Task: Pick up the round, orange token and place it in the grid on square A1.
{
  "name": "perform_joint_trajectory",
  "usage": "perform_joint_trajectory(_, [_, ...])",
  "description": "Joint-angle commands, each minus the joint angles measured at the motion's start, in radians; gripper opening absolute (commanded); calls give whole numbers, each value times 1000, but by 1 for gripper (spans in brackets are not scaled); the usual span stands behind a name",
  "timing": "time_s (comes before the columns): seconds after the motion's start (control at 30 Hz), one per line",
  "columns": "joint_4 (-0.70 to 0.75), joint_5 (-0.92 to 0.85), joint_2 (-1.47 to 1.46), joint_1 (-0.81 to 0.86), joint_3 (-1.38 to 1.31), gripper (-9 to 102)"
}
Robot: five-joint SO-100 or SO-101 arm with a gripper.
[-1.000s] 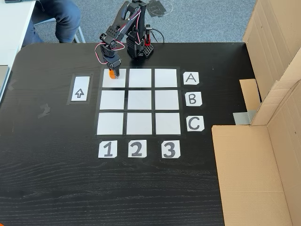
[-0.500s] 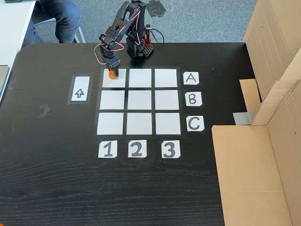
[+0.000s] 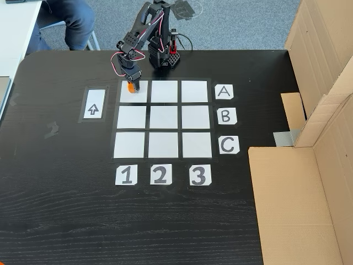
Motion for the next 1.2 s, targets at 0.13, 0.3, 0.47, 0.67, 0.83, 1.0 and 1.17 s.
perform_joint_trajectory(0.13, [-8,8,2,3,3,18])
perform_joint_trajectory(0.3, [-9,8,9,6,6,32])
perform_joint_trajectory(0.47, [-9,6,31,11,-5,32])
perform_joint_trajectory(0.67, [-41,8,107,77,-61,32])
perform_joint_trajectory(0.83, [-43,3,201,161,-150,32])
perform_joint_trajectory(1.0, [-29,6,327,258,-241,32])
perform_joint_trajectory(1.17, [-28,3,512,379,-267,32])
